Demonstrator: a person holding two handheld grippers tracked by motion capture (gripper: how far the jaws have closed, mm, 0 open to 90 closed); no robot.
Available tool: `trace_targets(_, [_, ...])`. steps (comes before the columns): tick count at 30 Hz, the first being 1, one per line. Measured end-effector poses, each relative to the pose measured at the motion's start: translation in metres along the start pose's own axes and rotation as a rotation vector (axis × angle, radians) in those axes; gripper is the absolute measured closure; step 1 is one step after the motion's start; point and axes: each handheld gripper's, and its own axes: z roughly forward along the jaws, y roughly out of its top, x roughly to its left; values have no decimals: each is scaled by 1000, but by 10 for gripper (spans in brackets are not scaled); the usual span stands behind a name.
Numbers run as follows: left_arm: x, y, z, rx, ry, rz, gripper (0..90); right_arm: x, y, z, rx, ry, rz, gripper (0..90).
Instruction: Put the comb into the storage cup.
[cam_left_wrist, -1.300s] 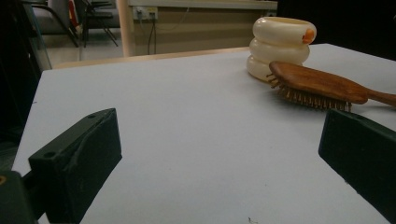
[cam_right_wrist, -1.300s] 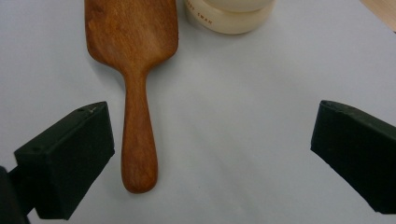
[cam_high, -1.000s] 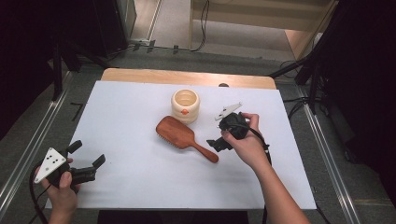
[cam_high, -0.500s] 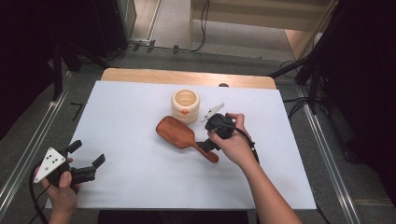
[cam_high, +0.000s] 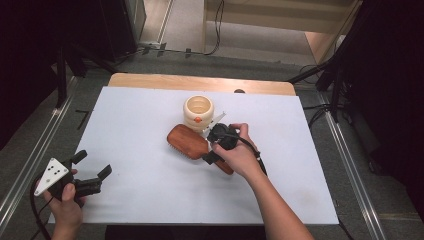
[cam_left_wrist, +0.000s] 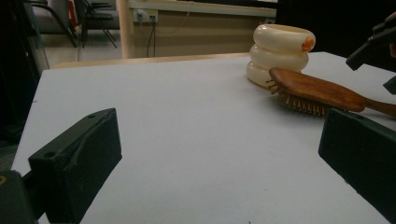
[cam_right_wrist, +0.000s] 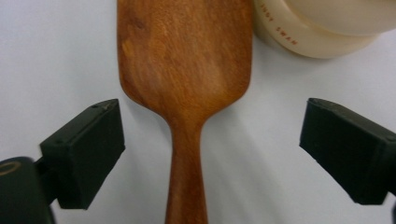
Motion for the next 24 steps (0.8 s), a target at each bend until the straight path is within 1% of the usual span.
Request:
trace_targets(2, [0, 0, 0, 0, -1, 1, 0, 2, 1, 2, 18, 9, -13, 53])
trace_targets(4, [0, 0, 0, 0, -1, 2, 0, 3, 2, 4, 37, 22, 3, 63])
trace_targets(5, [0, 0, 0, -1, 1, -1, 0, 3, 2, 5, 38, 21, -1, 104])
trace_targets(6, [0, 0, -1, -2, 3, -6, 0, 3, 2, 5, 42, 19, 0, 124])
trace_targets(9, [0, 0, 0, -3, 3, -10, 0, 3, 1, 10, 62, 43, 6, 143])
trace_targets(10, [0, 0, 0, -3, 1, -8, 0, 3, 1, 12, 80, 55, 8, 151])
trace_targets(11, [0, 0, 0, -1, 2, -6, 0, 3, 1, 12, 80, 55, 8, 151])
trace_targets(12, [0, 0, 0, 1, 3, -4, 0, 3, 1, 13, 89, 58, 12, 185])
trace_targets(13, [0, 0, 0, 1, 4, -4, 0, 1, 1, 15, 90, 63, 29, 227])
trace_targets(15, [0, 0, 0, 1, 4, -6, 0, 1, 0, 16, 91, 72, 37, 245])
trace_targets(17, [0, 0, 1, 2, 4, -5, 0, 0, 0, 17, 89, 73, 35, 324])
trace_targets(18, [0, 0, 1, 2, 4, -4, 0, 0, 0, 18, 96, 68, 42, 349])
trace_targets(20, [0, 0, 1, 2, 4, -4, 0, 0, 0, 19, 103, 82, 36, 384])
trace_targets(21, [0, 0, 1, 2, 4, -4, 0, 1, 0, 20, 112, 81, 36, 398])
trace_targets(23, [0, 0, 1, 2, 4, -4, 0, 2, 0, 23, 131, 86, 35, 453])
trace_targets(24, [0, 0, 1, 2, 4, -4, 0, 3, 0, 24, 140, 80, 31, 466])
